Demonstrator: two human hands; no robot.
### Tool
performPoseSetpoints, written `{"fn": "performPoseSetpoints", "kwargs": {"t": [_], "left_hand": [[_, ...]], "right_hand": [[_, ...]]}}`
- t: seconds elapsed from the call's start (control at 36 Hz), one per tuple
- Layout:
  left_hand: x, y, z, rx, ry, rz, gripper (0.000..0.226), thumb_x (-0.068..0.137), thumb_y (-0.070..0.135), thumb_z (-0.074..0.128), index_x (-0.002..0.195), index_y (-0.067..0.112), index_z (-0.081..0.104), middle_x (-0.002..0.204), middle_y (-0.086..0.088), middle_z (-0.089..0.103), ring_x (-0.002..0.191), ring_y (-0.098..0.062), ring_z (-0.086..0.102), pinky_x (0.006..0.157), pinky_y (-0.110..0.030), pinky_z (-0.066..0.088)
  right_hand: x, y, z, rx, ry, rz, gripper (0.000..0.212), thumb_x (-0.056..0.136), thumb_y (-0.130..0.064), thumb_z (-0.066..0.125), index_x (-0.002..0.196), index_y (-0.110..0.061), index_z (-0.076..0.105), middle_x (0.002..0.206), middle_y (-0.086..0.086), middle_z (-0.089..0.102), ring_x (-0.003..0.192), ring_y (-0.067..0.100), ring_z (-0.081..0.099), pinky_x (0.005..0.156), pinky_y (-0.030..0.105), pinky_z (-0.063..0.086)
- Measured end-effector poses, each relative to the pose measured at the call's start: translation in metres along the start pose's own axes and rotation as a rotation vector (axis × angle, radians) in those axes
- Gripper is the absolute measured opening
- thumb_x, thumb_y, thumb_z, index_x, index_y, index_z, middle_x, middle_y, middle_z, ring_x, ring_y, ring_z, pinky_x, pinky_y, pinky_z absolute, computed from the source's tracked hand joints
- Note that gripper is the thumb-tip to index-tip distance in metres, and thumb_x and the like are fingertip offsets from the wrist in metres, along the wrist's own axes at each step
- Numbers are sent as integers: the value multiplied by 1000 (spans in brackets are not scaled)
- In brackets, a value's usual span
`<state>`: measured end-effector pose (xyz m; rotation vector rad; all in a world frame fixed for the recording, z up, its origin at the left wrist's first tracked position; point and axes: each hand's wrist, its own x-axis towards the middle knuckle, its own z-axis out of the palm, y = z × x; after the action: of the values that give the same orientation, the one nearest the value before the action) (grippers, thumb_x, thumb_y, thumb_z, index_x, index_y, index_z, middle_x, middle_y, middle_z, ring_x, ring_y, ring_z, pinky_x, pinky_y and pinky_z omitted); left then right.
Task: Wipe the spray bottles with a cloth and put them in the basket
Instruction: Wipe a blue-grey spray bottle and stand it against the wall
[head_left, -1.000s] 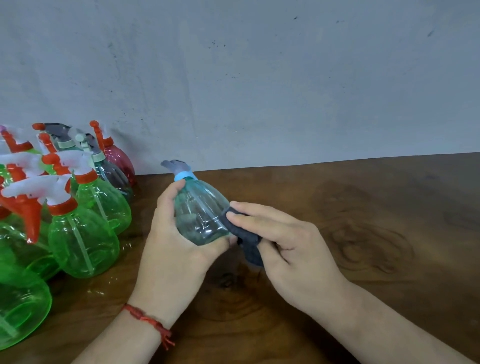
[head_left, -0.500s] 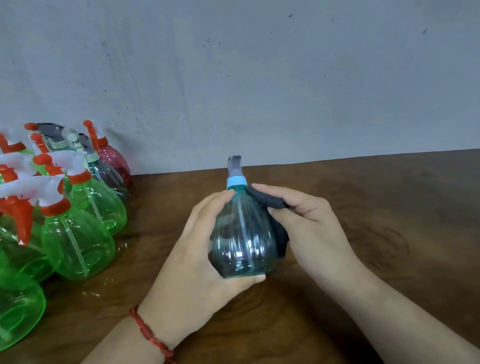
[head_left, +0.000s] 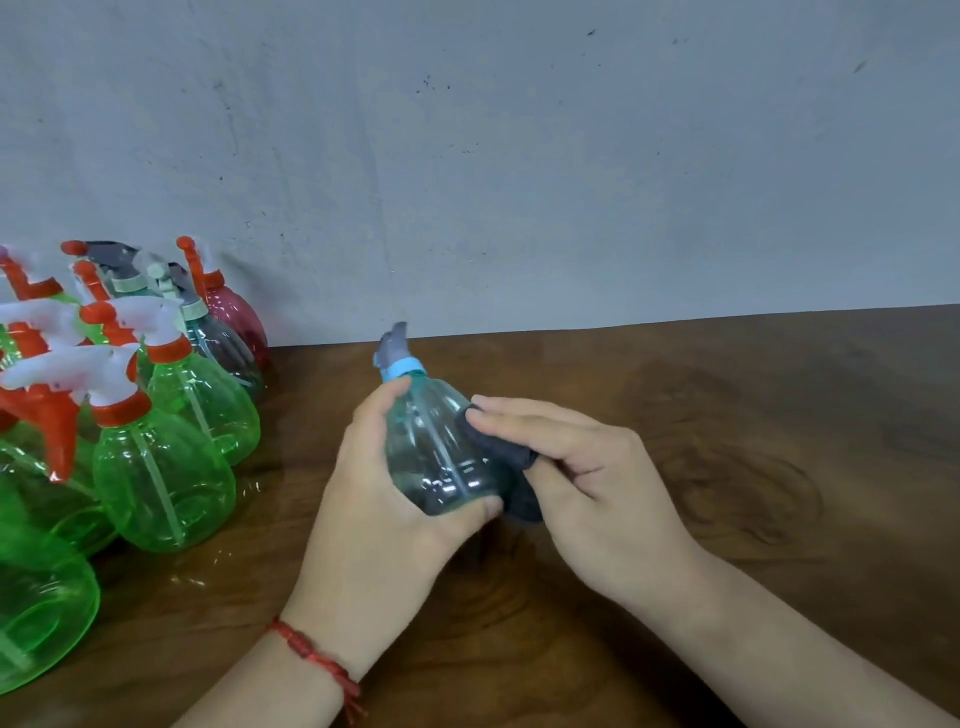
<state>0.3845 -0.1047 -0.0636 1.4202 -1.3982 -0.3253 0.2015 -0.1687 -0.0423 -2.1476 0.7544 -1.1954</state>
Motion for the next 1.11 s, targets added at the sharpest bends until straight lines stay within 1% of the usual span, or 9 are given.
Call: {"fn": "performPoseSetpoints", "kwargs": {"t": [0.17,0.36,0.5,0.64,0.75,0.81,0.92,1.06,1.11], "left_hand": [[6,-5,-7,-94,68,-96,111,57,27,105,148,45,43,133,23,62,116,2,67,84,-7,54],[3,2,-9,35,-46,51,116,61,25,105,153,49,39,145,22,52,129,-3,60,101,-22,56],[-1,10,-3,146,-171,229,109,67,33,100,158,38,41,153,25,42,143,-3,48,113,-8,35],[-1,15,-4,72,-197,246,106,70,42,96,158,42,37,151,30,43,142,-3,51,112,-9,38],[-1,8,-3,-48,-217,163,114,65,25,103,155,48,38,154,29,42,143,-8,52,115,-30,49],[-3,8,-3,-61,-241,121,116,65,21,103,154,53,36,153,24,46,139,-8,56,113,-31,52],[-2,11,0,106,-235,214,106,74,29,98,157,45,34,150,26,46,138,-3,54,114,-16,43],[0,8,-1,285,-177,305,102,80,21,93,162,30,32,160,13,36,149,-12,43,120,-30,43],[0,7,-1,282,-153,302,101,80,23,94,161,29,35,157,13,39,148,-11,44,120,-27,44]], "right_hand": [[-4,-2,4,-80,-30,-70,52,99,8,56,134,-26,73,142,-17,65,134,-1,58,112,30,51],[-1,-4,1,-77,26,-48,58,99,12,53,140,-26,69,144,-16,63,136,-5,54,114,21,45],[6,-2,-6,55,96,110,53,104,7,51,136,-29,71,135,-22,68,130,-3,60,111,28,52],[10,-10,-12,274,86,255,46,108,0,48,127,-33,75,122,-24,74,119,-5,66,99,18,55],[11,-13,-11,377,92,273,46,107,3,48,123,-29,77,118,-19,77,116,-1,69,93,15,56],[10,-13,-10,412,106,258,43,106,4,49,122,-25,77,116,-17,78,113,0,71,90,15,56],[8,-5,-8,222,111,177,43,106,1,51,130,-27,74,127,-21,73,123,-2,64,104,21,54],[4,2,-6,-31,94,27,52,103,9,52,139,-25,69,140,-19,65,134,-4,56,115,26,47],[3,3,-4,-59,86,-12,55,101,12,52,139,-25,68,142,-17,65,135,-4,55,114,25,47]]}}
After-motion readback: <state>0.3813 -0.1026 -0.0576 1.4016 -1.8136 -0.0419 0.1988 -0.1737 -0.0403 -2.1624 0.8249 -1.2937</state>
